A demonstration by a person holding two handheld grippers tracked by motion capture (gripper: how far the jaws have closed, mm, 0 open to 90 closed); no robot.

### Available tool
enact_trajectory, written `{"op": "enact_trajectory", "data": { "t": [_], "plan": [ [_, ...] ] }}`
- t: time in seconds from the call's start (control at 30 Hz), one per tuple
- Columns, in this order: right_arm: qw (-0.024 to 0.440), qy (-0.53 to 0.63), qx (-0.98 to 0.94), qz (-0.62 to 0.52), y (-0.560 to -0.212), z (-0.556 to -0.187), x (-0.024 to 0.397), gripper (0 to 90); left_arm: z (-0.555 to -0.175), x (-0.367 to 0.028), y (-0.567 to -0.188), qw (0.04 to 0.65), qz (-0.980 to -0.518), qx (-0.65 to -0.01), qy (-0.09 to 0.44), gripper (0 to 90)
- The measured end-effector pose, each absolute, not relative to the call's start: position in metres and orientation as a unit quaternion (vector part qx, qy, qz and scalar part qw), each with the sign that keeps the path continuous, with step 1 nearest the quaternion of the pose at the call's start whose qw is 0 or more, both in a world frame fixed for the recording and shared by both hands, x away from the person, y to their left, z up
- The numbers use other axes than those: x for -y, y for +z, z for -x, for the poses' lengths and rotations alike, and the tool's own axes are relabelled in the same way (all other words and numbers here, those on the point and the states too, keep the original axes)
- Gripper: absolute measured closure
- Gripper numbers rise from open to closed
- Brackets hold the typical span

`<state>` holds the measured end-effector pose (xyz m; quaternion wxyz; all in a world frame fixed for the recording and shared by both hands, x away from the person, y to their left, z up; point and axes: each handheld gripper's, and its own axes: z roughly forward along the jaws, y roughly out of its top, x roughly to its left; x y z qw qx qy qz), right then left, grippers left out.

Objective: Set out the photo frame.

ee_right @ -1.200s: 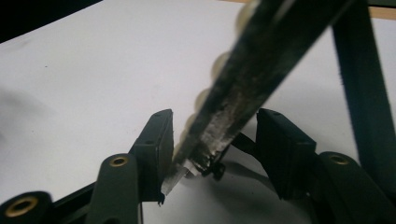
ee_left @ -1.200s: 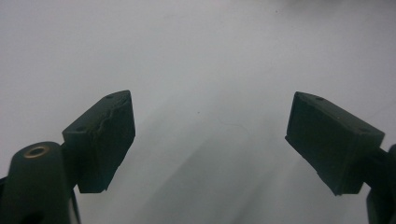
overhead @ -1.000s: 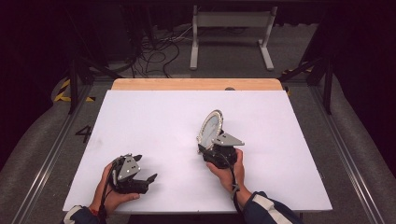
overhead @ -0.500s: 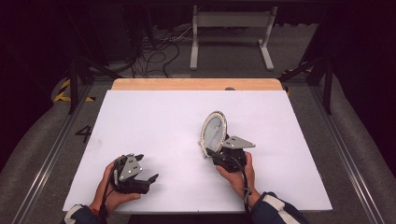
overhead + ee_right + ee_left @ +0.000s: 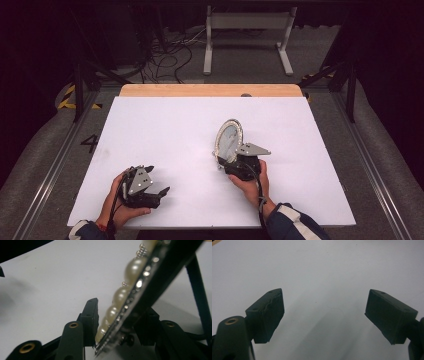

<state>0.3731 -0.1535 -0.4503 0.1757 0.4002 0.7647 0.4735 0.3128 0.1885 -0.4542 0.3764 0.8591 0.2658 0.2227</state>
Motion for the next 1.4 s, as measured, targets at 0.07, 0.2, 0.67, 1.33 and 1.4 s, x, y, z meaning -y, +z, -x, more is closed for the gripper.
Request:
{"op": "enact_trajectory", "data": {
  "t": [0.07,0.2,0.67,1.33,1.4],
  "plan": [
    [0.178,0.473,-0.771,-0.387,-0.449,-0.372,0.153,62.9,-0.313,-0.187,-0.455,0.373,-0.861,-0.263,0.222,16.0],
    [0.175,0.47,-0.774,-0.386,-0.448,-0.372,0.155,64.5,-0.313,-0.185,-0.456,0.373,-0.864,-0.259,0.22,16.0],
    [0.125,0.474,-0.786,-0.377,-0.446,-0.372,0.171,76.0,-0.321,-0.175,-0.455,0.376,-0.869,-0.244,0.209,16.2],
    [0.134,0.482,-0.777,-0.382,-0.449,-0.368,0.17,76.3,-0.382,-0.144,-0.44,0.442,-0.847,-0.235,0.18,17.0],
    [0.131,0.48,-0.779,-0.38,-0.448,-0.369,0.17,76.5,-0.389,-0.136,-0.44,0.442,-0.851,-0.227,0.17,17.1]
  ]
}}
